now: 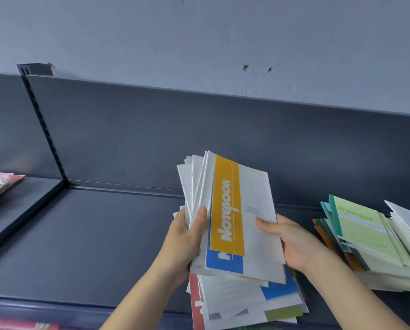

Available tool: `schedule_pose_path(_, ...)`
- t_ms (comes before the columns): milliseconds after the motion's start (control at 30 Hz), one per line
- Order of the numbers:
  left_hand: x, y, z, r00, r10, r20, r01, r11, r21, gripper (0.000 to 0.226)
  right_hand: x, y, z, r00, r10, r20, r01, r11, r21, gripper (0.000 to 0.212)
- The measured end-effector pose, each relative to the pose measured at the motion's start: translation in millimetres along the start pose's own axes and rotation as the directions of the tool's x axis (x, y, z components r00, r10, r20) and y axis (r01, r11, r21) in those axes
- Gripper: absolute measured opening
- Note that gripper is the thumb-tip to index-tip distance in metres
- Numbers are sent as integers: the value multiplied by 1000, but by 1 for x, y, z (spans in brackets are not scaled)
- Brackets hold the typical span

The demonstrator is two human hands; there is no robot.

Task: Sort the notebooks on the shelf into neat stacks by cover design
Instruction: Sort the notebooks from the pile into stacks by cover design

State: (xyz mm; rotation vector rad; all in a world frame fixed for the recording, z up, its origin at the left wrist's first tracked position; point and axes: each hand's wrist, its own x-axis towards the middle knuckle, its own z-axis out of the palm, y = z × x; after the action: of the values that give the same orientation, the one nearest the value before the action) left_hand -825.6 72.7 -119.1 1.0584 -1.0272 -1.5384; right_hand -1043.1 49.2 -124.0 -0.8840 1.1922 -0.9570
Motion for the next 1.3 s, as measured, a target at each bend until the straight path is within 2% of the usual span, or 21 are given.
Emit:
schedule_pose_path(100,6,9,-2,998,-64,12,63,997,32,40,2,-11,5,998,-61,-28,60,998,-30,43)
schedule_pose_path(200,9,15,0,997,-69,14,69,997,27,28,0,-18,3,994,-105,-42,103,993,-51,36)
schedule_pose_path(267,11,14,3,998,-56,8,56,998,10,26,-1,-17,-1,994,-90,-68,87,995,-46,34)
schedule_pose_path(400,10,5,9,998,-53,-45,54,999,7,47,-4,-3,-15,987,-19,-159,20,1000,5,34)
schedule_pose_path(533,8,3,10,999,-43,-25,44,998,39,32,-9,8,-20,981,-30,-194,46,996,78,31)
schedule_pose_path(667,10,8,6,997,-74,-21,74,997,-7,28,-13,14,-20,974,-28,-225,64,987,151,48)
schedule_pose_path(767,12,6,7,996,-9,-86,7,1000,-17,23,-15,17,-18,980,-54,-193,91,978,190,52)
schedule_pose_path(833,12,6,9,992,20,-124,-25,999,-43,31,-17,18,-16,985,-73,-153,101,978,181,51)
schedule_pose_path(933,12,11,11,995,48,-82,-51,998,-43,46,-20,18,-9,988,-79,-133,97,986,135,54)
schedule_pose_path(1033,14,15,14,995,99,-23,-97,992,81,49,-24,14,-5,974,-123,-192,147,983,115,46)
schedule_pose_path(1100,15,17,19,989,148,18,-149,974,169,36,-30,4,-4,954,-171,-247,204,972,113,39)
schedule_pose_path(1300,6,24,77,957,263,118,-283,937,206,29,-66,-32,-39,873,-277,-401,318,947,38,31)
